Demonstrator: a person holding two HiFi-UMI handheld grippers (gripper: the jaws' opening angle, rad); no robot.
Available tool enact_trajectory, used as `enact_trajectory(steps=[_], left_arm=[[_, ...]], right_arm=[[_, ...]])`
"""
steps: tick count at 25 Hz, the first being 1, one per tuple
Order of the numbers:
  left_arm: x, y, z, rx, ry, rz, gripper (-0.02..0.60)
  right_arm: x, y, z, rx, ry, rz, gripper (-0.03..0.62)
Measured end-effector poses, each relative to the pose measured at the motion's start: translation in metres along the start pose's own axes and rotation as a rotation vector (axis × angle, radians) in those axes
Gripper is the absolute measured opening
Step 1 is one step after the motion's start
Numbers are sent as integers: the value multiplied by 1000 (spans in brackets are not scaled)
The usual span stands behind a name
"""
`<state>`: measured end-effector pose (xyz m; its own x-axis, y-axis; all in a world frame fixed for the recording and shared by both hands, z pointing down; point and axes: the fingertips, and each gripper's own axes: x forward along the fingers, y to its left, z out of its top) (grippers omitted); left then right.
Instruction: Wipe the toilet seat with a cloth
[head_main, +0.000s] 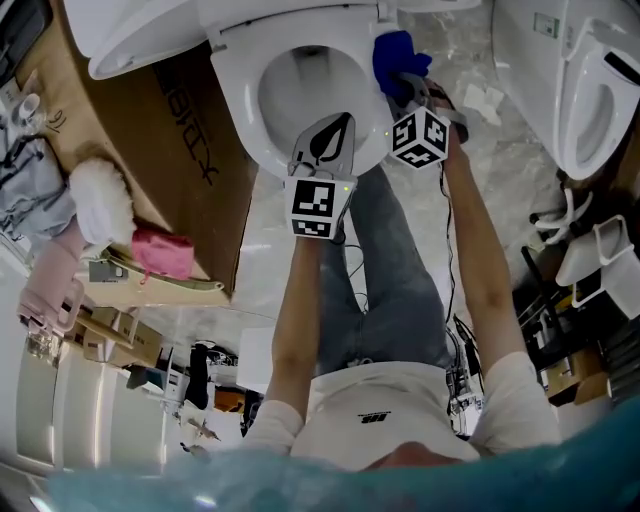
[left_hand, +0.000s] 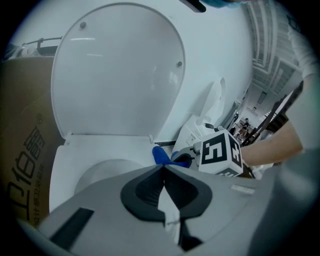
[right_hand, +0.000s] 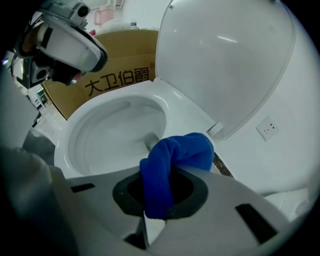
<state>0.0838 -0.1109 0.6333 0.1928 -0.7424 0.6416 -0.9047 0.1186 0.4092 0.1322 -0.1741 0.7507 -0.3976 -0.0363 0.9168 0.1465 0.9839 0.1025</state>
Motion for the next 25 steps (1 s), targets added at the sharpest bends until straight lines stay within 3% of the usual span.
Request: enact_trajectory(steps=[14, 25], left_arm=[[-27, -11, -23, 31, 25, -45, 9], [-42, -19, -50, 38, 49, -64, 9]], right_arm=[[-11, 34, -22, 75, 46, -38, 20], [-20, 83, -35, 60, 79, -19, 20]])
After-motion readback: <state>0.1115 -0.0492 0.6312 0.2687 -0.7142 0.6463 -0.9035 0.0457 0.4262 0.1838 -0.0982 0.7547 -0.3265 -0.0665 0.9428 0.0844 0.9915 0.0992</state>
